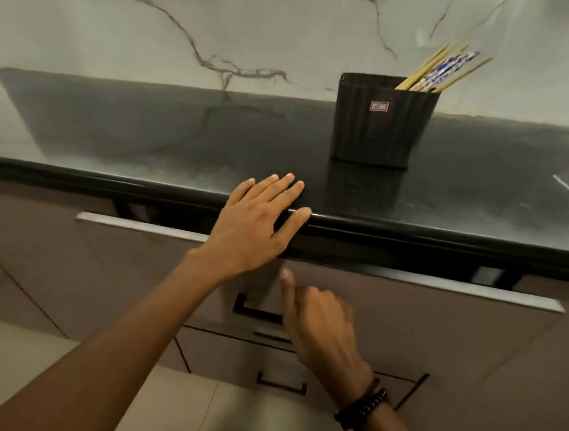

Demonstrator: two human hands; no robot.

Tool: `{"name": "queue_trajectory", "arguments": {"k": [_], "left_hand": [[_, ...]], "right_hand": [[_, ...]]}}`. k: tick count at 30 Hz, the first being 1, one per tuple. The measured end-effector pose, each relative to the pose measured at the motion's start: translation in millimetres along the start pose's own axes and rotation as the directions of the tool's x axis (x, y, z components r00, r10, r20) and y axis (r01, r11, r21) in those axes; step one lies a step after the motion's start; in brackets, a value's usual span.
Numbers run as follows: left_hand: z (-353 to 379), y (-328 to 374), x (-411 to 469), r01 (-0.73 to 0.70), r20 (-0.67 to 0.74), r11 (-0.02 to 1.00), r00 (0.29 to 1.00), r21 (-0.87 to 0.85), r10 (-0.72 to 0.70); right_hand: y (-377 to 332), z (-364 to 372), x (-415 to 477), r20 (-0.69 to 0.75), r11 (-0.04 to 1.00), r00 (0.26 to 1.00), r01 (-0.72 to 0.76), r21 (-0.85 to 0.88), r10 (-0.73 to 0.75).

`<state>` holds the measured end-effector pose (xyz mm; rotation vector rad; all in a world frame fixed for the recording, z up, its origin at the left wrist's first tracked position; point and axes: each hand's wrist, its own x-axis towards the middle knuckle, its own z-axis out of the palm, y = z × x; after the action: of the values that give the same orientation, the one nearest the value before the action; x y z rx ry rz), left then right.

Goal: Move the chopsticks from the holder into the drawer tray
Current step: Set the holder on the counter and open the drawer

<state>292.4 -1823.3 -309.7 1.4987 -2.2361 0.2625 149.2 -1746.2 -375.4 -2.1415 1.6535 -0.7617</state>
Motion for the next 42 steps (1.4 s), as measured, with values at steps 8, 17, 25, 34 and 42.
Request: {"name": "queue_trajectory", "arguments": {"k": [8, 17, 25, 34, 42], "left_hand": [[-17.9, 7.5, -62.2, 0.009, 0.209, 0.998, 0.978, -0.061, 0.004], [-22.0, 28.0, -87.3, 0.109, 0.304, 0.991, 0.949, -0.077, -0.081], [-17.7, 4.8, -100.2, 0.477, 0.485, 0.878, 0.779, -0.047, -0.398], [-22.3, 2.2, -101.8, 0.519, 0.447, 0.854, 0.755, 0.039, -0.479], [-36.6, 11.1, -114.6, 0.507, 0.450, 0.859, 0.752, 0.071, -0.481]], "right_hand": [[-48.4, -76.4, -102.1, 0.124, 0.893, 0.990, -0.119, 0.433, 0.072], [-1.3, -112.9, -55.9, 0.119, 0.952, 0.961, -0.267, 0.150, 0.251], [35.8, -73.8, -25.7, 0.123, 0.938, 0.930, -0.340, -0.066, 0.346], [47.1, -73.9, -25.0, 0.194, 0.925, 0.910, -0.378, 0.026, 0.366], [42.1, -79.9, -38.2, 0.168, 0.944, 0.929, -0.325, -0.057, 0.330]]}}
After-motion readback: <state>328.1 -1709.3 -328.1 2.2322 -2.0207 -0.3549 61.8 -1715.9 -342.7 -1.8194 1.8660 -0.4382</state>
